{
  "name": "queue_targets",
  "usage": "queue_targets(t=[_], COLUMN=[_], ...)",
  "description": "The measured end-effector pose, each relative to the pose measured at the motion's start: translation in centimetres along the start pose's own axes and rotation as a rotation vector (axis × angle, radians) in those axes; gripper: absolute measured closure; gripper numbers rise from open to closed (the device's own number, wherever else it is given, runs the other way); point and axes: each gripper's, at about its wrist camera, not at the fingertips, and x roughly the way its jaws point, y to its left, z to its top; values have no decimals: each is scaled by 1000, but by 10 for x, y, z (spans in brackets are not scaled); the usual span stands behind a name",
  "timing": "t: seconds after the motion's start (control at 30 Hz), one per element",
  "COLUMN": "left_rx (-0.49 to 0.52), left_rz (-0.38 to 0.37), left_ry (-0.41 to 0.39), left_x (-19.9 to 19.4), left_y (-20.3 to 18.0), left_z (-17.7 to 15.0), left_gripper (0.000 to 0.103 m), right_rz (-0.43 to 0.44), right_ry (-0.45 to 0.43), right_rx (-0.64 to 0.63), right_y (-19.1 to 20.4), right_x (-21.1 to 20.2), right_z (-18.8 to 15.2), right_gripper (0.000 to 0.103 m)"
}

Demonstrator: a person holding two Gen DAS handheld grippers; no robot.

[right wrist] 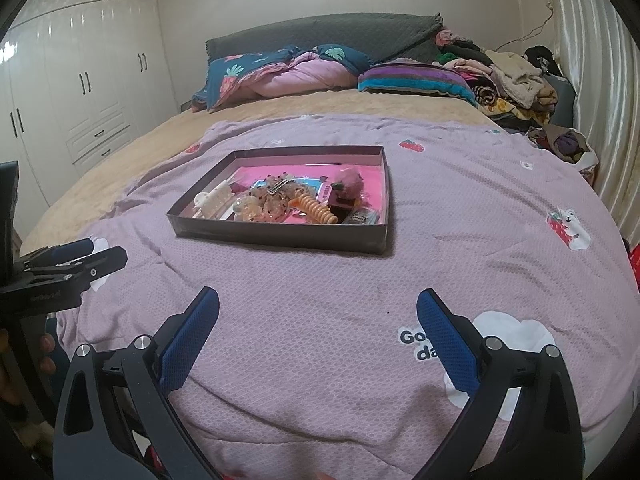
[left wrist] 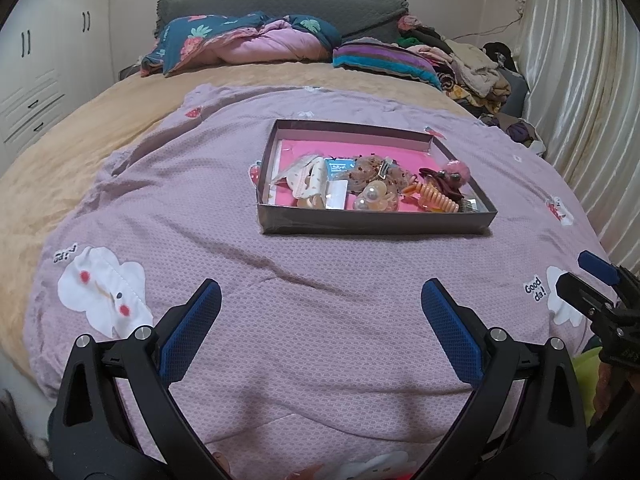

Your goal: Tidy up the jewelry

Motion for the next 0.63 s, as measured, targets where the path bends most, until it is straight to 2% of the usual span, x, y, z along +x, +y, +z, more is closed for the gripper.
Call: queue_targets(t=[0.3, 0.43, 0.53, 0.63], left_rx=[3, -43, -114, -207], left_rz=[35, 38, 63, 138], left_ry=[3, 30, 63, 64], left_x=[6, 15, 29, 43], left_y=[-1, 12, 40, 85], left_z=[-1, 0, 4, 14], left_gripper=[9, 9, 9, 9], right_rz=[-38, -59, -98, -151], right_ry=[0, 12, 20, 42], right_rx=[24, 44, 83, 149], right_y=[-15, -26, -50, -89], right_x=[4, 13, 27, 48], right_z=[2, 6, 14, 24], right_gripper=[4, 4, 4, 4])
